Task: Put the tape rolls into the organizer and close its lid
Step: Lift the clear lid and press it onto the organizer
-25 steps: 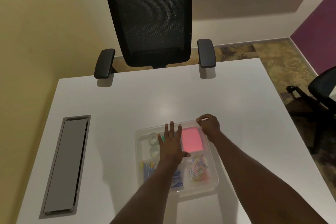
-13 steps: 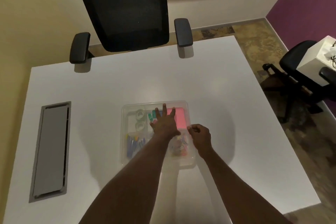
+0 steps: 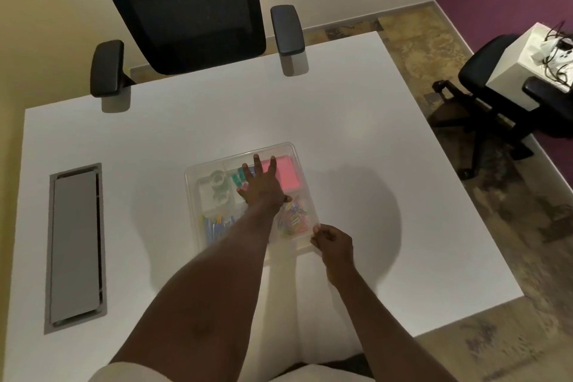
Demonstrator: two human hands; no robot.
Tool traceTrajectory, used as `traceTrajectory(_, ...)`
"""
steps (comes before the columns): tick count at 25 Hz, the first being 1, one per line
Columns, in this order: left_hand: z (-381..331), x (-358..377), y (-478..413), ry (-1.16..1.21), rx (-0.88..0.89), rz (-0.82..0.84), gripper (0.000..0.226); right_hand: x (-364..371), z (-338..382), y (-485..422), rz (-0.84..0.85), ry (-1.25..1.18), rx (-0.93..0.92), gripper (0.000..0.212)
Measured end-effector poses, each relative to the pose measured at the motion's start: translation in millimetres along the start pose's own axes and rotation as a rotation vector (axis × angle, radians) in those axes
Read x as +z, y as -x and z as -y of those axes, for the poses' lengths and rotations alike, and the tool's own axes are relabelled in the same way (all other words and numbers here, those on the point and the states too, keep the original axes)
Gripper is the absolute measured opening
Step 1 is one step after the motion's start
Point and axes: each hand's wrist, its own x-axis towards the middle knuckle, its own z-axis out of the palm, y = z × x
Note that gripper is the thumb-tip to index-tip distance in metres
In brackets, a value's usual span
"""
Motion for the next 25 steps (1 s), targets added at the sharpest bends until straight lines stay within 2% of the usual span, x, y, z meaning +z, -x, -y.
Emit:
traceTrajectory(4, -1, 2, -1, -0.002, -0.005, -0.015, 0.118, 2, 1, -7, -0.044, 0.019, 0.040, 0.023)
traceTrajectory(7, 0, 3, -4, 0.017, -0.011, -0.026, 0.119, 6, 11, -9, -0.085, 0.148, -0.006, 0.018)
traceTrajectory(9, 1, 5, -5, 0.035, -0.006, -0.045, 0.119, 13, 20, -5, -0.151, 0.384, -0.156, 0.020)
traceTrajectory(12, 9, 9, -3, 0.033, 0.014, -0.122, 0.115, 27, 23, 10, -0.167, 0.716, -0.473, 0.039)
traceTrajectory(14, 17, 15, 1, 0.049, 0.027, -0.177, 0.107, 44, 19, 25, -0.018, 0.852, -0.598, 0.040)
traceTrajectory(16, 25, 25, 9, 0.116, 0.041, -0.242, 0.089, 63, 4, 38, 0.159, 1.028, -0.744, 0.045)
traceTrajectory(19, 41, 43, 26, 0.327, 0.027, -0.357, 0.052, 85, -10, 52, 0.232, 1.022, -0.806, 0.041)
traceTrajectory(22, 64, 57, 43, 0.286, 0.012, -0.410, 0.050, 90, -23, 53, 0.129, 1.198, -0.995, 0.049)
traceTrajectory(25, 95, 69, 67, 0.237, -0.168, -0.476, 0.049, 90, -21, 50, 0.149, 1.338, -1.065, 0.049)
